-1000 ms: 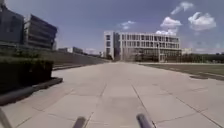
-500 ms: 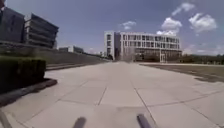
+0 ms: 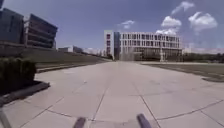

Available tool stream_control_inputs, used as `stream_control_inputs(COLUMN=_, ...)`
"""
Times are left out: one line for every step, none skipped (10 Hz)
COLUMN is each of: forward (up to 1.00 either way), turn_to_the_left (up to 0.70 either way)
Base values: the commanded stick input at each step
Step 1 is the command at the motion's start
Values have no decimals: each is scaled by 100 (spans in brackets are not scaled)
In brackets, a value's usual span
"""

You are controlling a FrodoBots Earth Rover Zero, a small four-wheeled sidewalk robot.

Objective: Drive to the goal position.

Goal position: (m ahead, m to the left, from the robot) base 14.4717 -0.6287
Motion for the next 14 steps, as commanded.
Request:
stream_control_inputs(forward=70, turn_to_the_left=0)
stream_control_inputs(forward=70, turn_to_the_left=0)
stream_control_inputs(forward=70, turn_to_the_left=0)
stream_control_inputs(forward=70, turn_to_the_left=0)
stream_control_inputs(forward=70, turn_to_the_left=0)
stream_control_inputs(forward=70, turn_to_the_left=0)
stream_control_inputs(forward=70, turn_to_the_left=0)
stream_control_inputs(forward=70, turn_to_the_left=0)
stream_control_inputs(forward=70, turn_to_the_left=0)
stream_control_inputs(forward=70, turn_to_the_left=0)
stream_control_inputs(forward=70, turn_to_the_left=0)
stream_control_inputs(forward=70, turn_to_the_left=0)
stream_control_inputs(forward=70, turn_to_the_left=0)
stream_control_inputs(forward=70, turn_to_the_left=0)
